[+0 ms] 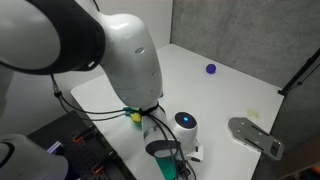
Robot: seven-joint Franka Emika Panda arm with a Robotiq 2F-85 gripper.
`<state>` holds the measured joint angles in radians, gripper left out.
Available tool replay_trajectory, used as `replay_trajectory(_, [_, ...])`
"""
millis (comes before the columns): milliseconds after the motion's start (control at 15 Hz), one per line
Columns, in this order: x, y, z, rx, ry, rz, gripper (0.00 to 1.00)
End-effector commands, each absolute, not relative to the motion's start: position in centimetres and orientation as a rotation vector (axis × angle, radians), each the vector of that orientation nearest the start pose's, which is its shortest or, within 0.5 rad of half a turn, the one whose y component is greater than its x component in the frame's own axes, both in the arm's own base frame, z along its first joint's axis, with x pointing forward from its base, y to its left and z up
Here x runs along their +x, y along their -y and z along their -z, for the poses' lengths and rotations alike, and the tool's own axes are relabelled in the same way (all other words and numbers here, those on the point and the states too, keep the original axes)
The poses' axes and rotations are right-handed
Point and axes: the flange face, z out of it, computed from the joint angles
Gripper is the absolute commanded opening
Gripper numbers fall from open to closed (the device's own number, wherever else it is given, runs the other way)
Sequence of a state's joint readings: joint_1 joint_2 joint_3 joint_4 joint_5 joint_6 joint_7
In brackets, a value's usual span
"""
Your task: Put the small purple bowl in the small yellow bowl
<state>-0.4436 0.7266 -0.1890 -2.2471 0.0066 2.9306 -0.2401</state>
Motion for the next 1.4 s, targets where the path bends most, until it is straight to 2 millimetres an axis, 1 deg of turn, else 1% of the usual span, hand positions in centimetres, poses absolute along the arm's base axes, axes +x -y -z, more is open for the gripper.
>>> replay_trajectory(0, [40.8, 30.7, -6.8, -3.168, -0.608, -0.092, 0.39])
replay_trajectory(400, [43.9, 29.7, -13.0, -3.119, -0.633, -0.043, 0.39])
replay_trajectory(533, [45.3, 29.2, -15.0, -3.1, -0.651, -0.026, 0.39])
replay_trajectory(733, [47.5, 28.9, -17.2, -3.097, -0.686, 0.026, 0.39])
replay_trajectory(867, [48.9, 29.0, -17.9, -3.096, -0.713, 0.046, 0.39])
replay_trajectory(1067, [50.7, 29.5, -18.0, -3.101, -0.747, 0.06, 0.39])
replay_trajectory(1333, [52.1, 30.3, -17.2, -3.102, -0.777, 0.033, 0.39])
